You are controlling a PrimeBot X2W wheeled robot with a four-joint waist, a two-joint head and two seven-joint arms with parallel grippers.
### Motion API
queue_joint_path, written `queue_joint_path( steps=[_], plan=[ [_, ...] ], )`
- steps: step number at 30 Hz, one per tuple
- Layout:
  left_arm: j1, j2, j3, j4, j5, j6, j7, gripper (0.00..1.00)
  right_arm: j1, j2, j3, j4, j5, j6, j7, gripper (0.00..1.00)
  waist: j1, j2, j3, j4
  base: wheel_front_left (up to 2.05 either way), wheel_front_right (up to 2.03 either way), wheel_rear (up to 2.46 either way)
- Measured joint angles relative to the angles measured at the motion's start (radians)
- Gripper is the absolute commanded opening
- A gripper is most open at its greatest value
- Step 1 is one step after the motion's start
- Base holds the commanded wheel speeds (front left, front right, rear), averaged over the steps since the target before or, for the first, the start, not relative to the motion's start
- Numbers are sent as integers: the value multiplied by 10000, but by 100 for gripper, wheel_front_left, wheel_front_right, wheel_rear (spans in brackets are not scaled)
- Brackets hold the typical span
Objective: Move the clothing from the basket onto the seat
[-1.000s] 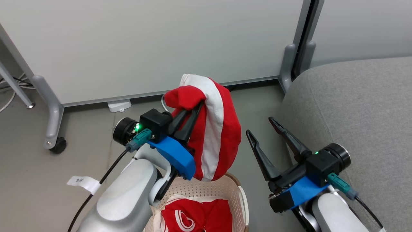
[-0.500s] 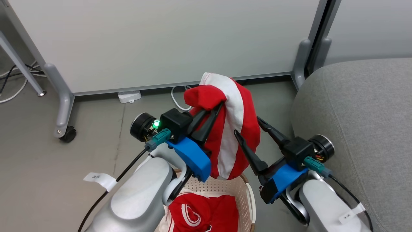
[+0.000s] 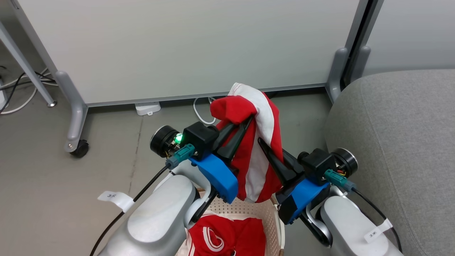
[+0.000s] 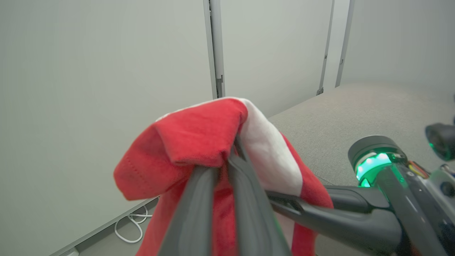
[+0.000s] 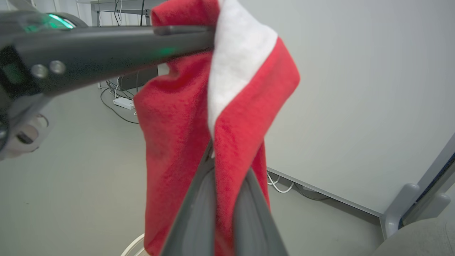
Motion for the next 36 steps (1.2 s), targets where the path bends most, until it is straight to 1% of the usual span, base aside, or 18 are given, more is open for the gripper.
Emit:
queue_joint_path(
  steps=[16,17,18,30,36],
  plan=[
    [-4,17,-102,138,-105,44,-119,0,35,6,35,-23,75,0,0,0,0,0,-101,-53,0,0,0],
    [-4,15,-82,132,-123,61,-194,44,35,6,31,-27,75,0,0,0,0,0,-102,-45,0,0,0],
    [-7,15,-84,138,-134,61,-192,100,35,6,29,-31,75,0,0,0,0,0,-104,-37,0,0,0],
    [-9,144,-159,196,-144,217,-244,100,178,48,-224,-142,102,0,2,0,0,-1,-103,-26,0,0,0],
    [-9,255,-194,119,-96,326,-284,100,278,94,-374,-249,102,0,0,0,0,0,-21,-257,0,0,0]
  ],
)
